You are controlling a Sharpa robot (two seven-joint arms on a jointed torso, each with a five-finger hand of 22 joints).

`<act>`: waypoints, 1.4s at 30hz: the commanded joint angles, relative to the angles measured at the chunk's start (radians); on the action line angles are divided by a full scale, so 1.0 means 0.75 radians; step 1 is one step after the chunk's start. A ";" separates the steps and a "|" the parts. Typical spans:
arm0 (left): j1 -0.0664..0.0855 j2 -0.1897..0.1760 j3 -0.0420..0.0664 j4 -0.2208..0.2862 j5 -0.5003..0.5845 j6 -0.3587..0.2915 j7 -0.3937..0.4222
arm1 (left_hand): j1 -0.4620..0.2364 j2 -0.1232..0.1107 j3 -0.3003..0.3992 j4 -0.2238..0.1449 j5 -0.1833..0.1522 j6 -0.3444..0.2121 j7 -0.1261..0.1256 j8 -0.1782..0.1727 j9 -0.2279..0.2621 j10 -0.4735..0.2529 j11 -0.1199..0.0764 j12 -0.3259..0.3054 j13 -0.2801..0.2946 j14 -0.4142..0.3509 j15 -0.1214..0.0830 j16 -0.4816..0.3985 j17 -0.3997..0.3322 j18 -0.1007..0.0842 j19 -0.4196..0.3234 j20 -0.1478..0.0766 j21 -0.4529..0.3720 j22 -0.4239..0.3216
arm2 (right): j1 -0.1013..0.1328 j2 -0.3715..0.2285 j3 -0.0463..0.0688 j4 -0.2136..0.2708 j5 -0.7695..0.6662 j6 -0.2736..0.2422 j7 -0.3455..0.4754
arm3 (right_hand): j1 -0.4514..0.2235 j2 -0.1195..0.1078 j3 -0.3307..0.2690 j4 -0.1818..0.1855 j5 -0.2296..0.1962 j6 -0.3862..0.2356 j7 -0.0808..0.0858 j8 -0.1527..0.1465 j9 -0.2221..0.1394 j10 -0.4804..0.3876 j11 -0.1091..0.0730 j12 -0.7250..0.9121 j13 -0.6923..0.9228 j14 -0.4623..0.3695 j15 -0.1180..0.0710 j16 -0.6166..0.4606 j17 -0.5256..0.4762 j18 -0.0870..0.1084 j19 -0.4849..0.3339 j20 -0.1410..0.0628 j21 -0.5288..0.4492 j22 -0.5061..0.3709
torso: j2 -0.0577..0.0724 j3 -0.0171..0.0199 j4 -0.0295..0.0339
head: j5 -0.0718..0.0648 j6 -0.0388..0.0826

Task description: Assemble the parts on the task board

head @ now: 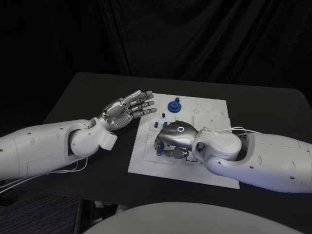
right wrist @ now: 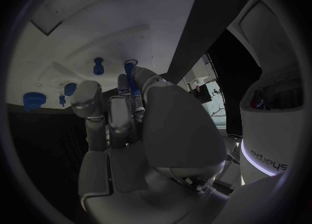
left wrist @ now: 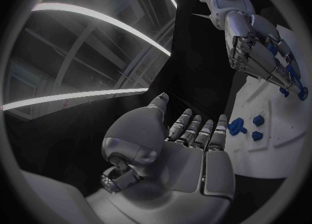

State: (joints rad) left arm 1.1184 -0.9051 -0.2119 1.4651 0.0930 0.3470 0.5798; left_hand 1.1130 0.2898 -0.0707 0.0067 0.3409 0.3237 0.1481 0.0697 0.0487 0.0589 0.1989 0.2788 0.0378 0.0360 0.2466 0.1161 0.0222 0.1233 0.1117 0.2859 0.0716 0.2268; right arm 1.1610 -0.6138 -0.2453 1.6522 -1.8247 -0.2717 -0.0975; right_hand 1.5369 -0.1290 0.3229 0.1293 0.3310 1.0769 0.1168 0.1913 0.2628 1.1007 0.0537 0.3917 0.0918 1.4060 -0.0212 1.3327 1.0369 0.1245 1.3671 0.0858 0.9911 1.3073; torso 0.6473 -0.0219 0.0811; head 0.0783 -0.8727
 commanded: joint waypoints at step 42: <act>-0.011 0.005 0.001 -0.012 0.003 0.032 -0.020 | -0.012 -0.002 0.007 -0.007 0.005 -0.009 0.058 0.006 -0.002 -0.002 0.000 -0.002 -0.001 0.002 0.013 0.014 0.003 -0.021 0.003 0.009 -0.007 -0.002 | -0.022 0.013 0.001 -0.013 0.015 0.022 -0.016 | 0.011 -0.001 0.003 -0.014 -0.012 0.000 0.003 0.004 0.099 -0.009 0.006 -0.019 0.003 -0.019 0.007 -0.022 -0.028 -0.010 -0.029 0.002 -0.045 0.145 | -0.003 0.0000 -0.0015 | -0.004 0.000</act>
State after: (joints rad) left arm 1.1116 -0.9024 -0.2119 1.4550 0.0931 0.3545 0.5598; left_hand 1.1130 0.2898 -0.0697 0.0056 0.3409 0.3236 0.1482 0.0696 0.0478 0.0590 0.1988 0.2787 0.0373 0.0397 0.2503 0.1198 0.0228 0.1234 0.1117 0.2859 0.0716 0.2261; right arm 1.1475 -0.6036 -0.2447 1.6403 -1.8146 -0.2646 -0.0974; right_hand 1.5341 -0.1321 0.3257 0.1264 0.3274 1.0716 0.1186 0.1870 0.3208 1.0970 0.0578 0.3827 0.0931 1.4005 -0.0157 1.3205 1.0170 0.1245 1.3526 0.0860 0.9640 1.3073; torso 0.6459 -0.0213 0.0796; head 0.0752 -0.8727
